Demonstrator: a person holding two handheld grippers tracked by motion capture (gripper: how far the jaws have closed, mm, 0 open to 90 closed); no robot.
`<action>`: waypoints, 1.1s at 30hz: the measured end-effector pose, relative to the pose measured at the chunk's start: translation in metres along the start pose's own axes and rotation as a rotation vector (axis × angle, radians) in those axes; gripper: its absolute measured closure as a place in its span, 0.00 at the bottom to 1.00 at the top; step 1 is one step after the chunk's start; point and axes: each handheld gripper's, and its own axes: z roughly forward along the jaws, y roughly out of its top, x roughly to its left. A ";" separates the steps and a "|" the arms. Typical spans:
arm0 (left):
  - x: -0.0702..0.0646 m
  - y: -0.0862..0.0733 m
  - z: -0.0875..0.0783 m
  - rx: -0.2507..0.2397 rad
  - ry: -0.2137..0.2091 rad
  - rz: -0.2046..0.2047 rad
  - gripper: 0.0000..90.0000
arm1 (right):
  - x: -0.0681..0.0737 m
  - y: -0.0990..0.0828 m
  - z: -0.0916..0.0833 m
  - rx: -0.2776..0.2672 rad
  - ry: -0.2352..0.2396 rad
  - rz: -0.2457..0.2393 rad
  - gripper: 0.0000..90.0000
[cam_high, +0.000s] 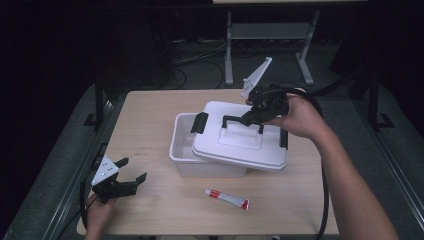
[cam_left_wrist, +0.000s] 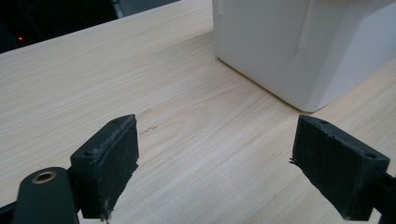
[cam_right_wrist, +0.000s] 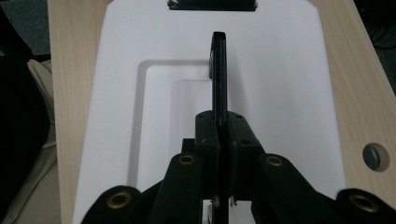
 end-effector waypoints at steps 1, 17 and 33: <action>0.000 0.000 0.000 0.000 0.000 0.000 0.15 | 0.000 0.000 0.000 0.000 0.000 0.000 0.93; -0.002 0.000 -0.003 -0.007 0.003 -0.006 0.15 | 0.021 -0.066 -0.041 -0.024 -0.073 0.108 0.93; -0.001 -0.001 -0.003 -0.004 0.008 -0.007 0.15 | 0.032 -0.119 -0.067 -0.020 -0.140 0.207 0.93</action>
